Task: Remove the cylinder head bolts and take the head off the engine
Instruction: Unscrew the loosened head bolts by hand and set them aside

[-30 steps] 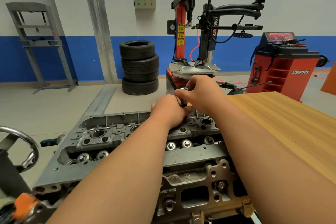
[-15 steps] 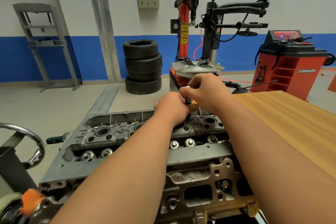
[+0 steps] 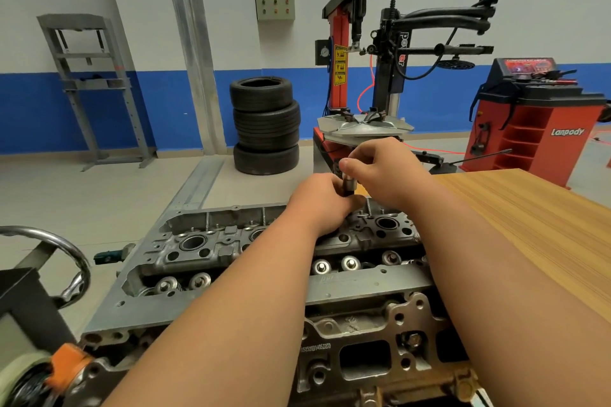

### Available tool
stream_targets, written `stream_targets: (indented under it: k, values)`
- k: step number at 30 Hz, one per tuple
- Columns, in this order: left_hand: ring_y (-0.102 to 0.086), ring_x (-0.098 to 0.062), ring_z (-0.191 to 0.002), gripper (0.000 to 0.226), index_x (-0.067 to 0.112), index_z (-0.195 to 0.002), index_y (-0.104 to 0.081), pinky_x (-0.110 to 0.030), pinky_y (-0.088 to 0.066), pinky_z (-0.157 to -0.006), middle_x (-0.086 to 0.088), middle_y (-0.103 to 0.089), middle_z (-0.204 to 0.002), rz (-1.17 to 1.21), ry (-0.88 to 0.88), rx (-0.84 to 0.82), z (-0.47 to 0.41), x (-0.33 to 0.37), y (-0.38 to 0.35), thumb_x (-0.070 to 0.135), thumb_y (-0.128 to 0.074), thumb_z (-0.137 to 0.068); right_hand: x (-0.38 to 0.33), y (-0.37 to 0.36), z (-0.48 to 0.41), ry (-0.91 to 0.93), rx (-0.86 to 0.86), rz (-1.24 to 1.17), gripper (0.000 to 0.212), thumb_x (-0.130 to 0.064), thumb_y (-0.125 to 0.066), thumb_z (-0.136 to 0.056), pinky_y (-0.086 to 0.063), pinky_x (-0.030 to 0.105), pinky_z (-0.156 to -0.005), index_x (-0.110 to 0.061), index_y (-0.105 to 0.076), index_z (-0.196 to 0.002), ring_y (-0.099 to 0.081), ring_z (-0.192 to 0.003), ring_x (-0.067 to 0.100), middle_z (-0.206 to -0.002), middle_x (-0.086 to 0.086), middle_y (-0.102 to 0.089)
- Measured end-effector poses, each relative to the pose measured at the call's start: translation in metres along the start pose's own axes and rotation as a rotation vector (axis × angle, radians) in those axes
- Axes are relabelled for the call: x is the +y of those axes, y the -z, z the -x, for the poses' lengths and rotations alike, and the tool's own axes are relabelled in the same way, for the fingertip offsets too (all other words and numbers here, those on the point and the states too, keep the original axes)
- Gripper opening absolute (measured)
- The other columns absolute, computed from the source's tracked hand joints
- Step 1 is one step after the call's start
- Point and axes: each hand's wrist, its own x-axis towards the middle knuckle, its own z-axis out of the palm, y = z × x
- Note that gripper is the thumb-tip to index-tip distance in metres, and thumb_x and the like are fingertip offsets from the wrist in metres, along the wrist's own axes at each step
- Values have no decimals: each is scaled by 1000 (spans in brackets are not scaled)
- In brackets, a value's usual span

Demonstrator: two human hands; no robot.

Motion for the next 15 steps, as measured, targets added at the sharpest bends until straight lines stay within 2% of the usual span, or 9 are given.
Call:
stream_targets:
  k: [2,3,6,8,10,12,15]
  values:
    - [-59,-23,-75,14,12,-89,-70,-36,-48,-73,-7,-68,-80,23,-36,-9,0,-2,2,26,-65,-89,1,3,1,35,-30,-22,16,-33,-59,-93,-34,19,-56,-22,-70,-88,-54,-69,0,-76,-13,-62]
    - [-59,-23,-76,16,11,-91,-71,-37,-49,-73,-10,-69,-83,21,-45,0,-1,-2,2,25,-65,-90,1,3,1,44,-36,-24,16,-32,-58,-93,-35,18,-57,-23,-70,-89,-54,-70,0,-76,-14,-62]
    - [-53,-20,-67,21,8,-81,-70,-34,-43,-63,-9,-66,-75,-17,-36,37,-4,-2,1,28,-68,-87,1,-2,0,-6,10,-19,20,-39,-61,-90,-36,19,-56,-21,-69,-88,-57,-75,2,-77,-12,-63]
    - [-51,-15,-61,25,11,-70,-64,-28,-37,-54,-2,-60,-65,-21,-11,55,-5,-1,-1,30,-71,-85,-1,-5,-2,-79,72,38,31,-49,-67,-81,-38,24,-51,-19,-64,-75,-56,-68,6,-71,-4,-63]
    - [-50,-12,-58,27,12,-67,-64,-25,-35,-53,2,-59,-60,-9,7,75,-6,0,-2,31,-73,-83,-2,-7,-4,-111,94,106,36,-51,-71,-77,-35,25,-49,-18,-59,-67,-54,-62,9,-65,-1,-60]
    - [-49,-12,-56,26,9,-68,-70,-25,-37,-55,1,-60,-59,22,18,90,-5,0,-2,31,-76,-80,-2,-6,-4,-77,73,87,29,-46,-70,-80,-34,23,-50,-19,-64,-73,-55,-66,5,-69,-6,-62]
    - [-49,-16,-57,32,12,-59,-63,-28,-40,-58,1,-56,-56,36,6,82,-3,0,-2,32,-76,-80,2,0,-1,18,-28,-38,14,-33,-66,-87,-38,15,-61,-24,-74,-94,-58,-81,-3,-84,-14,-67]
